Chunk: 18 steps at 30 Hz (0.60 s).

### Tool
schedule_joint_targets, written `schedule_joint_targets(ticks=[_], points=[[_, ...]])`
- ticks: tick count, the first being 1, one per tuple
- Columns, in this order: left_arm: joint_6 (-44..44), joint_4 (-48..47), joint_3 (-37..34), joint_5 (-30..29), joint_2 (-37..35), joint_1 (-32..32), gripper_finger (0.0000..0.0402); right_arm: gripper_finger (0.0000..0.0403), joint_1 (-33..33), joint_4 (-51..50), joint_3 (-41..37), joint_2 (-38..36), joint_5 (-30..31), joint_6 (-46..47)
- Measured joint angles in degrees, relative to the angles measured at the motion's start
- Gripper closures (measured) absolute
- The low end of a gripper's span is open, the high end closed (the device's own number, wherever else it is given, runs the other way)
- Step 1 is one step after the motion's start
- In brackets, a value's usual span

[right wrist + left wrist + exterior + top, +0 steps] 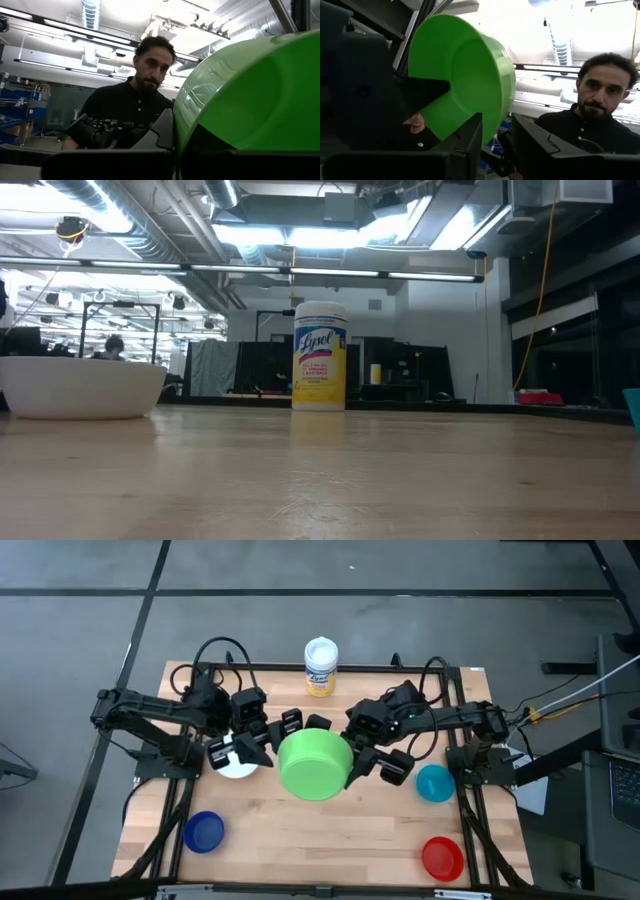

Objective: Nest bowls inside each other
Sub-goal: Stack the green bowl on the white bowl

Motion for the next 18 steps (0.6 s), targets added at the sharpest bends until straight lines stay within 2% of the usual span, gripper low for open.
schedule_joint_targets(ticks=[18], points=[[0.43,0.48,0.02,-0.60,0.00,-0.28,0.0302,0.0399,-0.27,1.08,-0.02,1.11,0.91,-0.35]])
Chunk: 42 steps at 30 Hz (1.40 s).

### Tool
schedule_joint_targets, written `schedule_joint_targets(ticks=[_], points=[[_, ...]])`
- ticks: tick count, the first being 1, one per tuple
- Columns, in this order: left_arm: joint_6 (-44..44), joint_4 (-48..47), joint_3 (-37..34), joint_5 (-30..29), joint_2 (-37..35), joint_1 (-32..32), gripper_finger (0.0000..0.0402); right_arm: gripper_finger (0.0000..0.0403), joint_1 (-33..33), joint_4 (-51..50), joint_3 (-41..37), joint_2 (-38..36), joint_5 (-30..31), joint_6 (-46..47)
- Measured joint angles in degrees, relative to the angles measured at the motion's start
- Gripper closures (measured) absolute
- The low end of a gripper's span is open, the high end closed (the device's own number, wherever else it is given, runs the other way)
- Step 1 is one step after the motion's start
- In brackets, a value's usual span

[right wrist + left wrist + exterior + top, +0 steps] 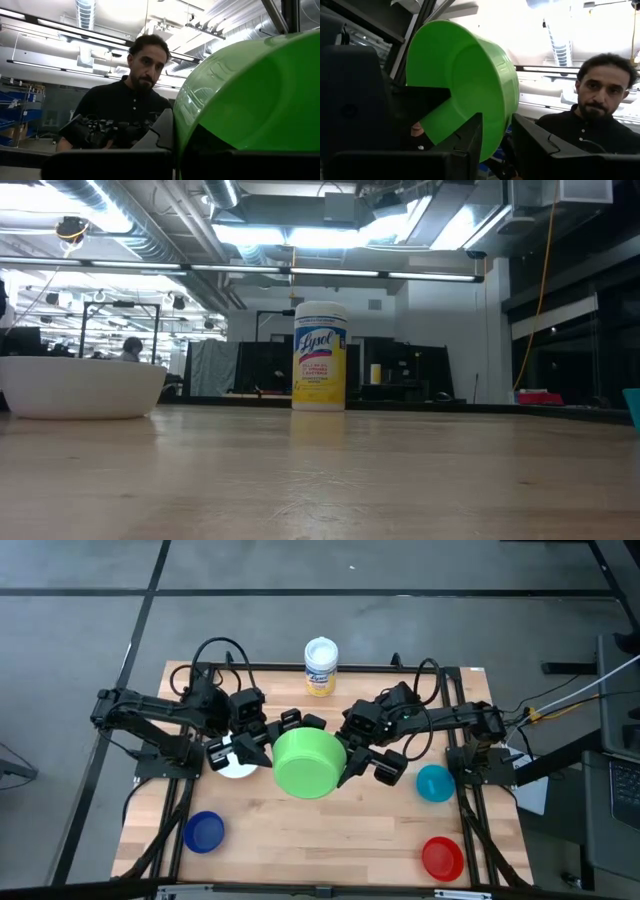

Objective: Nest bowls inside each other
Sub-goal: Stack the green bowl on the white bowl

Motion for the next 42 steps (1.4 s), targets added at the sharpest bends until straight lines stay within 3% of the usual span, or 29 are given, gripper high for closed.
schedule_joint_targets(ticks=[3,7,10,17,28,33,42], points=[[-0.53,-0.02,0.00,-0.54,0.00,0.00,0.0313,0.0399,0.00,0.04,0.00,0.00,0.28,0.04],[-0.51,0.13,0.01,-0.15,-0.11,-0.02,0.0381,0.0399,0.00,0.18,0.00,0.00,0.26,0.04],[-0.51,0.24,0.04,0.28,-0.13,-0.04,0.0395,0.0399,0.00,0.19,0.00,0.00,0.24,0.04],[-0.35,0.42,0.07,-0.67,-0.13,-0.50,0.0398,0.0390,0.11,0.20,0.00,0.00,1.32,-0.08],[0.08,0.92,0.07,-1.55,-0.11,-0.48,0.0399,0.0303,1.01,1.28,0.00,0.00,7.96,0.25],[0.08,1.23,0.07,-1.53,-0.09,-0.48,0.0400,0.0270,0.66,1.39,0.00,0.00,7.76,1.03],[0.59,2.06,0.05,-1.05,-0.29,-0.14,0.0400,0.0265,0.47,1.66,0.00,0.04,7.04,3.34]])
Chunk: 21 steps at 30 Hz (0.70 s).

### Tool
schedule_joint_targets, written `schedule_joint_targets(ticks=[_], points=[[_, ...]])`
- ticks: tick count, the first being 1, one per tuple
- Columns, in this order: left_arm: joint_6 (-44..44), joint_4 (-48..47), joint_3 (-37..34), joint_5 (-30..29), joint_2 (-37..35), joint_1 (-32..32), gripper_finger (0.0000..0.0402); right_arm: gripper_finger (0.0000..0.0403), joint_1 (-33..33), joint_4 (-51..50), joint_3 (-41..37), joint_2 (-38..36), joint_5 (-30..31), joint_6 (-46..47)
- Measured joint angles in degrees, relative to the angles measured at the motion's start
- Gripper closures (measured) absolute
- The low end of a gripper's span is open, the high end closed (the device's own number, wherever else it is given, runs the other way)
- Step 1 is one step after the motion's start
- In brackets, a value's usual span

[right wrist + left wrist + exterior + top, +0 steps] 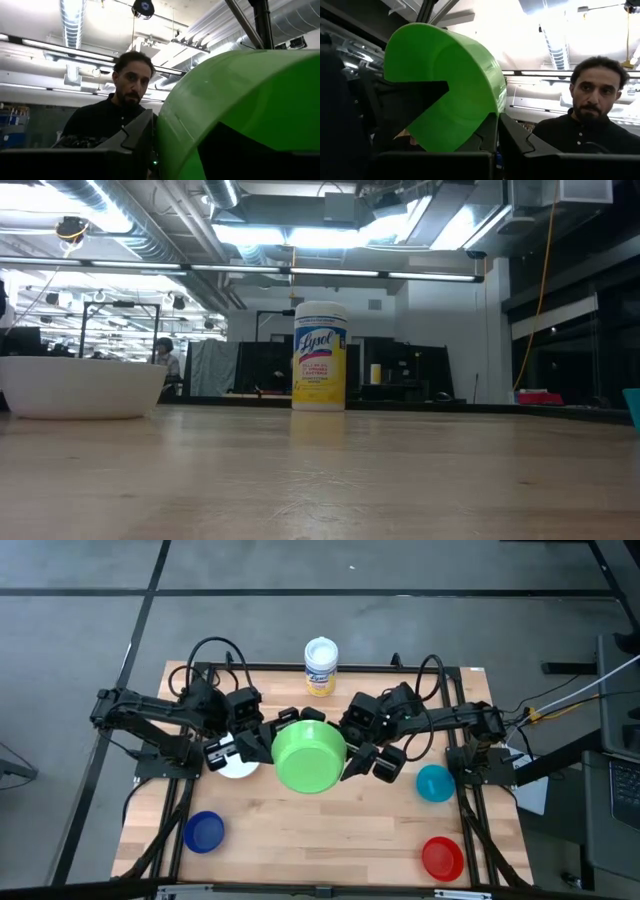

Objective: Nest bowls inside each other
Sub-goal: Stack the green bowl on the white bowl

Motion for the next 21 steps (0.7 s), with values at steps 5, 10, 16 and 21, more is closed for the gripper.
schedule_joint_targets(ticks=[5,10,16,21], points=[[1.19,-1.25,-0.03,1.27,-2.94,1.87,0.0400,0.0269,1.47,0.14,1.03,0.02,1.13,0.53],[2.96,-5.51,-0.05,1.51,-5.21,2.39,0.0400,0.0267,-0.14,-3.38,2.67,-0.02,-2.16,0.91],[3.69,-5.19,-0.12,0.89,-6.74,1.58,0.0400,0.0256,-3.50,-6.89,2.64,-0.11,-2.55,1.38],[5.97,-4.62,-0.12,0.03,-8.17,0.33,0.0400,0.0253,-6.53,-7.02,2.60,-0.13,-2.15,2.51]])
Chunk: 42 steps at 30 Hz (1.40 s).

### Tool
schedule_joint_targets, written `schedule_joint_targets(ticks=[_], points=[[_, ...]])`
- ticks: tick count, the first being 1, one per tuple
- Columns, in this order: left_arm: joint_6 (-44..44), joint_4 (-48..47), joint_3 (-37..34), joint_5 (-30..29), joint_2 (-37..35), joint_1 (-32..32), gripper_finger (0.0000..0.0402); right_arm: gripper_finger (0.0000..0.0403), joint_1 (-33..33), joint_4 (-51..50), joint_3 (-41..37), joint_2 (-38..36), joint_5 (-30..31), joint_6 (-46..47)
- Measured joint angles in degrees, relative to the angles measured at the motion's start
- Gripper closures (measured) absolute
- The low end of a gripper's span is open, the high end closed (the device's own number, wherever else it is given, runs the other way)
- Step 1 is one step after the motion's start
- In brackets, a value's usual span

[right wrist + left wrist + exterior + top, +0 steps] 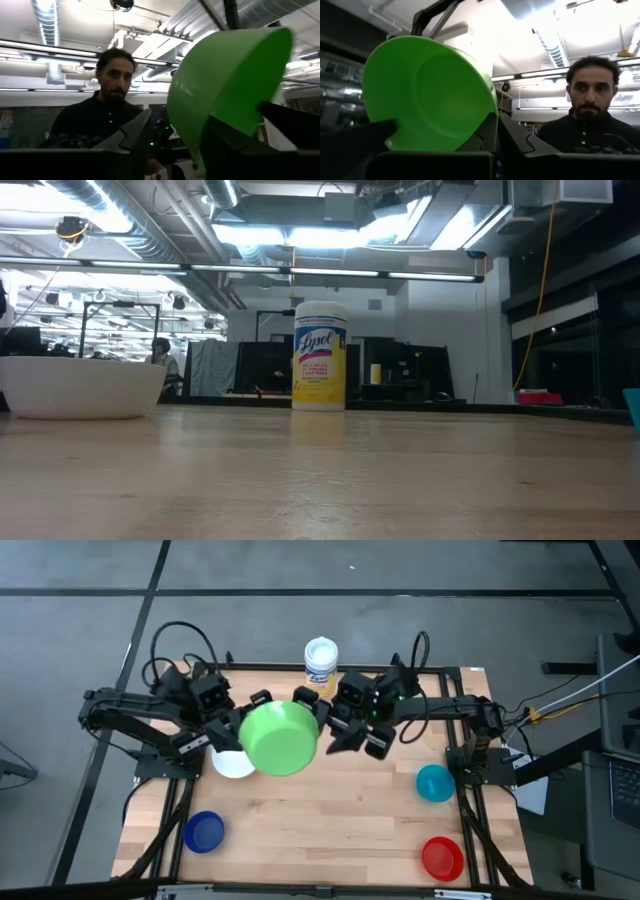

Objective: Nest bowls inside each other
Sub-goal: Stack the green bowl on the white bowl

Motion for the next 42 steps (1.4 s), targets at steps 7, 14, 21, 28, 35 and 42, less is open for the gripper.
schedule_joint_targets(ticks=[7,14,21,28,35,42], points=[[4.20,-2.69,0.04,0.54,-5.44,0.43,0.0400,0.0261,-3.43,-0.16,-0.02,-0.09,-1.93,1.80],[21.39,-38.53,0.07,-13.08,-18.77,6.12,0.0400,0.0270,-5.40,-4.05,-0.04,-0.09,-8.76,6.54],[28.93,-59.32,2.85,-26.21,-28.61,12.15,0.0400,0.0275,-6.06,-12.94,-0.07,-0.09,-17.11,12.43],[29.96,-85.61,11.09,-37.21,-29.05,14.22,0.0400,0.0275,-5.85,-31.02,-0.07,-0.09,-22.63,11.65],[24.13,-108.08,12.95,-42.26,-24.19,14.20,0.0400,0.0278,-3.36,-76.78,-0.13,-2.29,-22.39,-11.84],[19.28,-129.76,12.94,-47.24,-19.40,14.07,0.0400,0.0291,-0.52,-111.58,-0.17,-10.16,-4.12,-31.99]])
